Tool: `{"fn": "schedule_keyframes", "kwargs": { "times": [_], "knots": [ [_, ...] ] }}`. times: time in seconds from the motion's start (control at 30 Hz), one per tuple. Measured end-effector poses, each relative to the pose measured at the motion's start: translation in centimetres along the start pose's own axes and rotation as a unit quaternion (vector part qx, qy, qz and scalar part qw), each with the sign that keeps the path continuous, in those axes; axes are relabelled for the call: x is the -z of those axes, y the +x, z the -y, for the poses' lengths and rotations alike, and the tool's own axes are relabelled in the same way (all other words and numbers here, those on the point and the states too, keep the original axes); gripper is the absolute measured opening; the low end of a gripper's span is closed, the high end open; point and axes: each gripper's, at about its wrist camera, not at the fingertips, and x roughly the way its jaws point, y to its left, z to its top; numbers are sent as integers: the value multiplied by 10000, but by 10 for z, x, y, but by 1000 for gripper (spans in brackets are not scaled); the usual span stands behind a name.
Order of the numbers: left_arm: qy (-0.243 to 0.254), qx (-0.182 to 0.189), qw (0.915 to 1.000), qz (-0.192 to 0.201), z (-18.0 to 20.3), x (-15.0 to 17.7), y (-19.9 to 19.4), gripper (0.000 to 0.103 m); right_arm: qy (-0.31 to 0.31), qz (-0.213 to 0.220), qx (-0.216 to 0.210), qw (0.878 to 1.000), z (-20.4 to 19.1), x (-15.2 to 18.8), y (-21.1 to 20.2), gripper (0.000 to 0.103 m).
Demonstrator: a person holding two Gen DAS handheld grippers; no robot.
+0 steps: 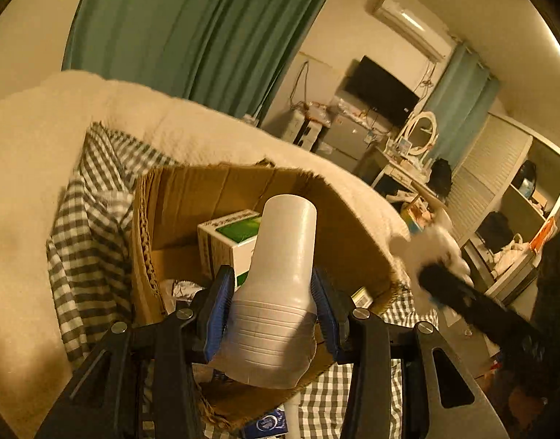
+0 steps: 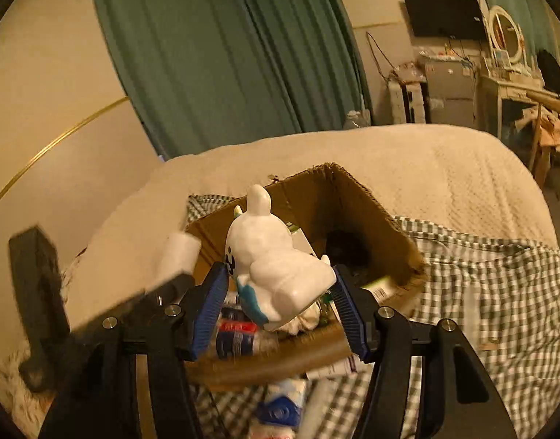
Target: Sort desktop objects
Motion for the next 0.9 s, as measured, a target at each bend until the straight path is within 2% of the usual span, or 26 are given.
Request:
{"fn": "schedule_keyframes", "kwargs": {
  "times": [0.07, 0.13, 0.17, 0.2, 0.33, 0.43, 0.63, 0.7, 0.77, 0.9],
  "knots": [
    [-12, 7, 10000, -53, -3, 1, 8, 45, 158, 46, 165, 9997, -2, -5, 13, 59],
    [2, -42, 10000, -83, -2, 2, 11, 56, 427, 96, 97, 9990, 2, -9, 16, 75],
    [-25, -56, 9999, -102, -2, 1, 12, 76, 566, 180, 11, 9982, 6, -11, 13, 75],
    [-62, -64, 9999, -84, -1, 1, 10, 90, 638, 249, -24, 9976, 7, -11, 9, 75],
    [-70, -103, 9999, 80, 2, 0, 1, 90, 557, 331, 85, 9979, 12, -9, -17, 75],
    [28, -133, 9999, 70, 9, 4, -10, 90, 297, 358, 383, 9982, 15, 1, -45, 75],
    [389, -147, 9991, -83, 37, 26, -28, 92, 132, 326, 806, 9961, 38, 44, -102, 75],
    [634, -63, 9978, -186, 50, 41, -34, 92, 274, 325, 892, 9951, 52, 66, -119, 75],
    [848, -130, 9960, -234, 59, 62, -40, 92, 409, 223, 1005, 9938, 67, 88, -130, 75],
    [948, -240, 9936, -571, 64, 104, -42, 92, 529, 49, 1330, 9897, 96, 126, -138, 75]
  ]
}}
